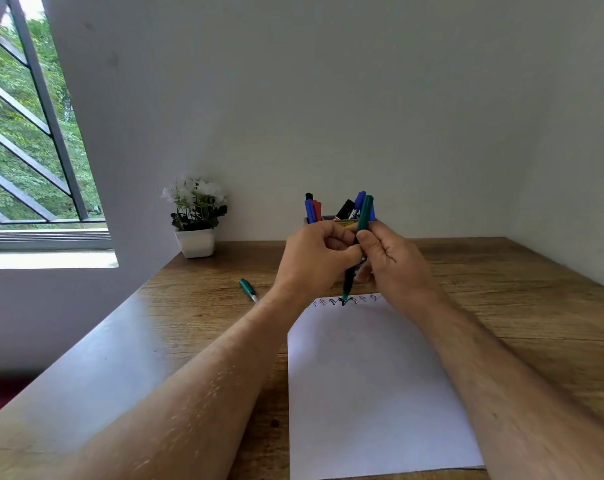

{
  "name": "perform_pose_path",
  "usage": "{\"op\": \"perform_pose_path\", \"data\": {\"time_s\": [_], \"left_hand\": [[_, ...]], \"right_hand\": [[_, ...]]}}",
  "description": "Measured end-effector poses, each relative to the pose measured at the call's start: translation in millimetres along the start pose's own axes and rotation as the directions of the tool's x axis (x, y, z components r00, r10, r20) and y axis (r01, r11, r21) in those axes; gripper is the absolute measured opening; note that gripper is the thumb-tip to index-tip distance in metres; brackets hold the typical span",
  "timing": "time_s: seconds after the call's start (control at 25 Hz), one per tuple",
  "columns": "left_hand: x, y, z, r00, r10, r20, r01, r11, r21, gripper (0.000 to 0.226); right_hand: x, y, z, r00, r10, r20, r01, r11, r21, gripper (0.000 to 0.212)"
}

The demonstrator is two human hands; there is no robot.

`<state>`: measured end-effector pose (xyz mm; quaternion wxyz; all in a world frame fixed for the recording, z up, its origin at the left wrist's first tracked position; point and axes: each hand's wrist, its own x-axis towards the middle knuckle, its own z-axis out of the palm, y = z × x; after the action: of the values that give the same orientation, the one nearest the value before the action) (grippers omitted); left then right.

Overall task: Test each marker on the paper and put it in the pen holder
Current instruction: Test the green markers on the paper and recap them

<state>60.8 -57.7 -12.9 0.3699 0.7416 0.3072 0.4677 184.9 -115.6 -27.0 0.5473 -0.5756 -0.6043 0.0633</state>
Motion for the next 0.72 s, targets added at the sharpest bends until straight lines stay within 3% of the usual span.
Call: {"op": "perform_pose_path", "data": {"time_s": [0.4, 0.56, 0.72], "left_hand": [[-4, 12, -8, 0.991, 0.076, -0.109, -0.091, 0.986, -0.138, 0.005], [-4, 12, -9, 0.991, 0.062, -0.122, -0.087, 0.975, -0.205, 0.006], [-4, 13, -10, 0.995, 0.017, -0.094, -0.043, 0.961, -0.273, 0.010]], "right_hand": [[1, -10, -6, 0.982, 0.115, -0.147, -0.060, 0.941, 0.332, 0.023], [-3, -11, -5, 0.998, 0.044, -0.055, -0.032, 0.978, 0.206, 0.022], [-2, -8, -5, 0.995, -0.005, -0.101, 0.014, 0.996, 0.088, 0.024]]}}
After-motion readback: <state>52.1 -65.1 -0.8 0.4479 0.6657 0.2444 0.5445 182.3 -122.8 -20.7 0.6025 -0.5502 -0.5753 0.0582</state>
